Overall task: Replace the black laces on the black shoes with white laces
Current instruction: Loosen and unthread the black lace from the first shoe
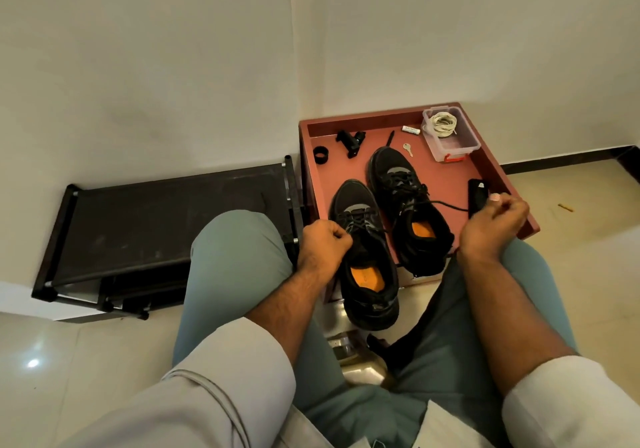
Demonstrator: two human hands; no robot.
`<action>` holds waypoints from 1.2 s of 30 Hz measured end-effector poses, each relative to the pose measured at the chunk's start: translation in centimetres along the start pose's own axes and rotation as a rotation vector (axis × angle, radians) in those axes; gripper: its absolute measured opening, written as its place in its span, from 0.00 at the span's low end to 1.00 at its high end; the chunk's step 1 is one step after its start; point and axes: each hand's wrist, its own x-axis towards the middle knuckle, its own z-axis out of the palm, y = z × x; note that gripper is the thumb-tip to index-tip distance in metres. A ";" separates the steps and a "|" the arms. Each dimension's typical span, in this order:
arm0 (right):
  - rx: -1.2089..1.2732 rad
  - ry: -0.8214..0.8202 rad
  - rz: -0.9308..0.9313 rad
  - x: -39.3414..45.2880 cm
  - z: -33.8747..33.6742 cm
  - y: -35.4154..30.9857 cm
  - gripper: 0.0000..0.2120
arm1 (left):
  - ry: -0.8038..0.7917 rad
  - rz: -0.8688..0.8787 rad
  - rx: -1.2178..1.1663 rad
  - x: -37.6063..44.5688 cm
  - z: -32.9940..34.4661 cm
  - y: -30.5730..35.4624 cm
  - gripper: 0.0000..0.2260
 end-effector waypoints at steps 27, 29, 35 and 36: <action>-0.471 -0.913 -0.383 -6.8 2.4 3.6 0.13 | -0.139 0.332 0.673 2.2 2.8 2.9 0.06; -0.446 -0.911 -0.381 -6.6 2.4 3.7 0.14 | -0.036 0.300 0.475 2.3 2.8 1.9 0.05; -0.417 -0.888 -0.417 -6.3 2.8 4.1 0.15 | 0.316 -0.246 -0.402 2.1 3.3 0.9 0.06; -0.426 -0.887 -0.422 -6.4 2.8 4.2 0.15 | 0.315 -0.246 -0.432 2.0 3.5 0.9 0.05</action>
